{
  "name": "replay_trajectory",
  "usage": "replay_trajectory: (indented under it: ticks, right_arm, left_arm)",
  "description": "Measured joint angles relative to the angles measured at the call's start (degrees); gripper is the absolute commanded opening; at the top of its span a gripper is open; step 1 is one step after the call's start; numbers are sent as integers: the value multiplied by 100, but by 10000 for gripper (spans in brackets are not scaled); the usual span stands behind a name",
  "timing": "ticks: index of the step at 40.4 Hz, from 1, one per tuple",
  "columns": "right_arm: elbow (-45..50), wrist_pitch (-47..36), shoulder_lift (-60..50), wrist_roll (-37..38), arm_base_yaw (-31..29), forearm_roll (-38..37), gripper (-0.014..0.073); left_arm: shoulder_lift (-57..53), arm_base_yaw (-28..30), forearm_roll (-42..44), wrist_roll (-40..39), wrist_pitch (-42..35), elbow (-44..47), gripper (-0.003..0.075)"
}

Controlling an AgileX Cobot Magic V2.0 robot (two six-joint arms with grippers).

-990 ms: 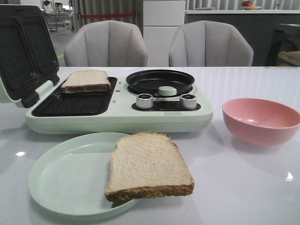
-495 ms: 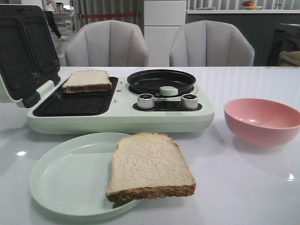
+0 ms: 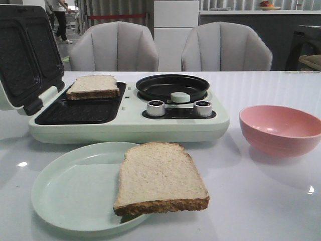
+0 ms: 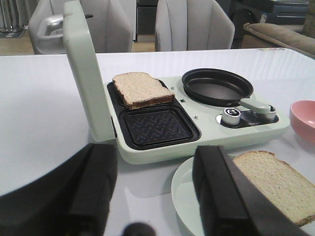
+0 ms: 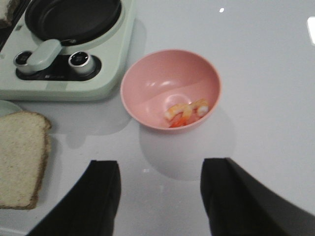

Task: Make breakfast with bread and shrimp
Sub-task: 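Reach the right gripper to the plate and grasp the remaining bread slice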

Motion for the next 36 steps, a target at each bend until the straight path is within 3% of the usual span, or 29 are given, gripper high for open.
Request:
replay_trajectory:
  ticks: [8, 14, 28, 36]
  right_arm:
    - [-492, 229, 1325, -30, 420, 625, 488]
    - [-758, 343, 2278, -511, 537, 1462, 469]
    - [-958, 608, 4080, -3332, 537, 4605, 428]
    - [-958, 617, 4631, -4215, 564, 5471, 428]
  left_arm:
    - [0, 0, 0, 0, 0, 0, 405]
    - [0, 0, 0, 0, 0, 0, 405]
    - [0, 0, 0, 0, 0, 0, 405]
    - [0, 0, 0, 0, 0, 0, 405]
